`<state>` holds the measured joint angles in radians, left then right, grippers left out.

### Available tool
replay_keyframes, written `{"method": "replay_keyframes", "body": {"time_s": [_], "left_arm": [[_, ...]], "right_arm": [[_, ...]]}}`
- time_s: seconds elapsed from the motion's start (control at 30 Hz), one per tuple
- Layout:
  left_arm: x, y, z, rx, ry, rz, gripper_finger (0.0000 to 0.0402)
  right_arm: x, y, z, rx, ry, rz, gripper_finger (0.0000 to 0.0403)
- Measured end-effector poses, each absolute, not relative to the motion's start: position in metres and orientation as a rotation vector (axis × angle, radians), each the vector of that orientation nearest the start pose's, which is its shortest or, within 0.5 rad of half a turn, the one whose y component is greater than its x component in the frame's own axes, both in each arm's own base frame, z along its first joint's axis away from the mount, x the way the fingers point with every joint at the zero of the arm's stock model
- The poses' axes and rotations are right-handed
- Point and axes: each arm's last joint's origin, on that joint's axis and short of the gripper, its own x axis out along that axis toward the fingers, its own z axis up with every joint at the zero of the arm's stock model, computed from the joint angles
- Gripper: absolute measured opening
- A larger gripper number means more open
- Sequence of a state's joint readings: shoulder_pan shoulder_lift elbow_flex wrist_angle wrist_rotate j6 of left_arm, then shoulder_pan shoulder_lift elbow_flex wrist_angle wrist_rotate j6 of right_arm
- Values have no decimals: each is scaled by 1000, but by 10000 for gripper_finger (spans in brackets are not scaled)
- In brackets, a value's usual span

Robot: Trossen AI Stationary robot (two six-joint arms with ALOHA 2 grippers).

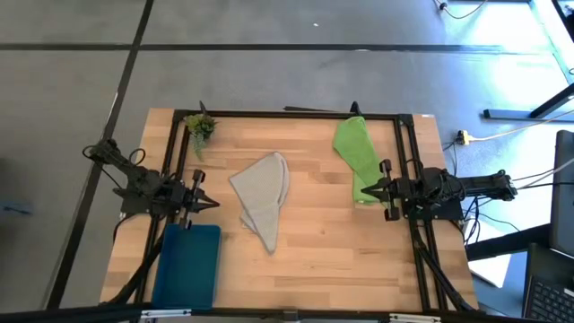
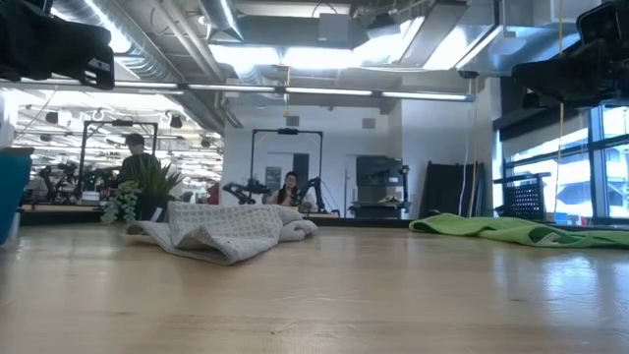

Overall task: Roll microfiber towels into tight, uniform cylinder then place into a basket
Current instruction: Roll the gray towel

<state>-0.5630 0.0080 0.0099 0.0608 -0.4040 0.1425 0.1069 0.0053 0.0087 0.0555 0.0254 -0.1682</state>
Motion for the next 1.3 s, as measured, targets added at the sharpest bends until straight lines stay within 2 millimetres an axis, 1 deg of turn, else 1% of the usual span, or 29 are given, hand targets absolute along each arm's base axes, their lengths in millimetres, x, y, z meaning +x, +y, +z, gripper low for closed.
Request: {"method": "replay_keyframes", "body": {"time_s": [0.43, 0.6, 0.77, 0.83, 0.93, 1.0, 1.07, 1.17, 1.23, 1.3], "left_arm": [[86, -41, 172, 96, -69, -150, 1], [86, -41, 178, 80, -123, -154, 1], [85, -42, 183, 37, -174, -200, 1], [85, -41, 185, 36, -192, -171, 1], [85, -37, 187, 17, -180, -51, 0], [84, -34, 191, 15, -160, 17, 0], [82, -33, 200, 21, -145, 43, 0], [80, -31, 217, 32, -123, 61, 0], [80, -30, 230, 48, -80, 82, 0], [83, -31, 237, 56, -8, 113, 0]], "right_arm": [[97, 9, 171, -158, -61, 59, 9], [97, 7, 171, -156, -58, 3, 9], [97, 7, 171, -156, -58, -3, 9], [97, 7, 172, -156, -60, -3, 9], [97, 7, 173, -156, -74, -5, 9], [97, 7, 174, -154, -83, -5, 9], [97, 7, 174, -153, -85, -5, 9], [97, 7, 174, -153, -90, -5, 9], [97, 7, 175, -153, -92, -6, 9], [97, 7, 175, -153, -95, -6, 9]]}}
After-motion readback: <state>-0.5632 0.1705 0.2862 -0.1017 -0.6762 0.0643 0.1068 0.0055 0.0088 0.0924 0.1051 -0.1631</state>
